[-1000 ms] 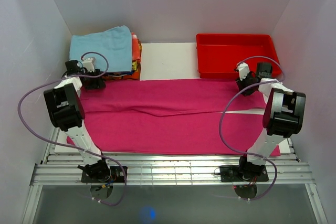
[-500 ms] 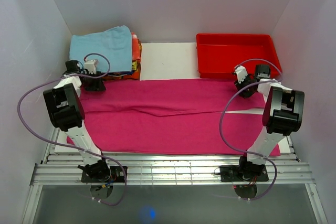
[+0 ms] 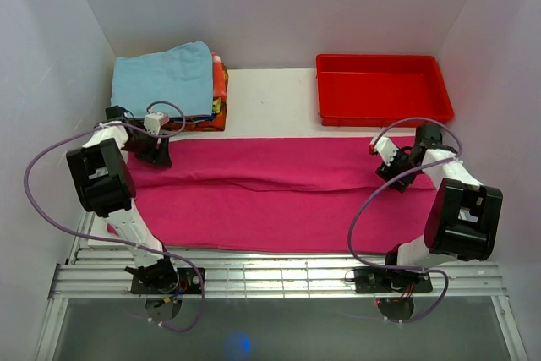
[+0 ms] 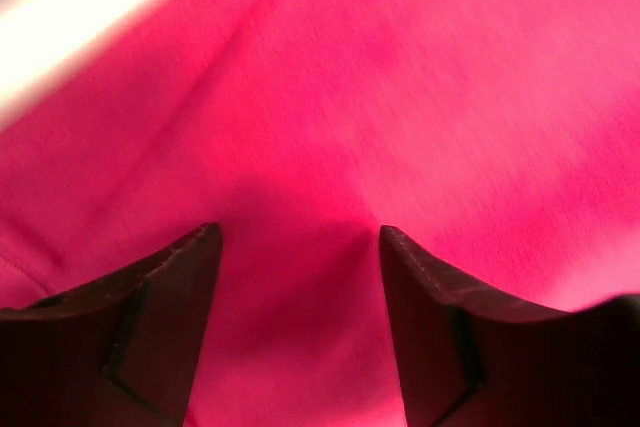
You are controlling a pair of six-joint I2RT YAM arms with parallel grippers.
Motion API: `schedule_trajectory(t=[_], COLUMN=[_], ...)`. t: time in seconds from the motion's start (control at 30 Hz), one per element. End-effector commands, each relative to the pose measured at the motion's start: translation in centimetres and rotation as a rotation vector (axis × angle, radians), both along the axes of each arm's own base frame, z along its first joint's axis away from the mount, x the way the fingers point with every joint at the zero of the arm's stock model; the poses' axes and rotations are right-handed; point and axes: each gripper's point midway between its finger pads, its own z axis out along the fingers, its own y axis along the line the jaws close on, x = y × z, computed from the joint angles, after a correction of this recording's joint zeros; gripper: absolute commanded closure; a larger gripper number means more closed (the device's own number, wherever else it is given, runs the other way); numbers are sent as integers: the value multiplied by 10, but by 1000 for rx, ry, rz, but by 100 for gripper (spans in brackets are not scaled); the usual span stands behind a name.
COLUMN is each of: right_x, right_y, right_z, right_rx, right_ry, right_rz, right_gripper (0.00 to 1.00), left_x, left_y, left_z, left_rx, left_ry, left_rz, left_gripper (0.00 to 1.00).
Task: Fold and stack the trousers
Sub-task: Flatten the trousers out, then fold the trousers
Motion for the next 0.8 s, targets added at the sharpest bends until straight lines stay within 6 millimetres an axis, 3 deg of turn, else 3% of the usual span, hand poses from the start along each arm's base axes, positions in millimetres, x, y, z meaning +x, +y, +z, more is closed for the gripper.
schedule_trajectory(t=[0.0,0.03,0.1,0.17,0.2,0.23,0.3,0.33,0.37,0.57,0.67,0.77], right_x=[23,31,46,73,80,97,110,114,119,114,99,75], right_y=[-8,-14,-28,-41,-43,-47,-46,-45,-44,-65,-88,-95], right_z=[67,71,80,90,77,90,88,75,75,33,17,-6], right_rx=[43,50,45,60,87,103,151,180,211,195,122,62], right_ry=[-103,-108,-120,-131,-85,-112,-102,-66,-55,59,67,125], right_rz=[95,80,50,14,-8,-44,-82,-105,-149,-394,-494,-524], right_gripper=[23,14,14,9,14,17,27,36,37,29,23,24], left_x=[-10,-6,9,18,27,30,42,45,47,48,44,44], left_y=[3,7,18,26,28,29,36,38,41,52,55,63], left_z=[66,76,104,112,116,116,115,110,107,85,77,64], left_rx=[-40,-45,-53,-52,-58,-62,-55,-69,-72,-92,-106,-83], left_ry=[-88,-120,-211,-240,-255,-259,-277,-260,-255,-195,-176,-154], left_rz=[-93,-99,-111,-102,-103,-98,-66,-25,1,103,141,170], left_gripper=[24,22,15,13,13,14,19,20,21,21,21,21])
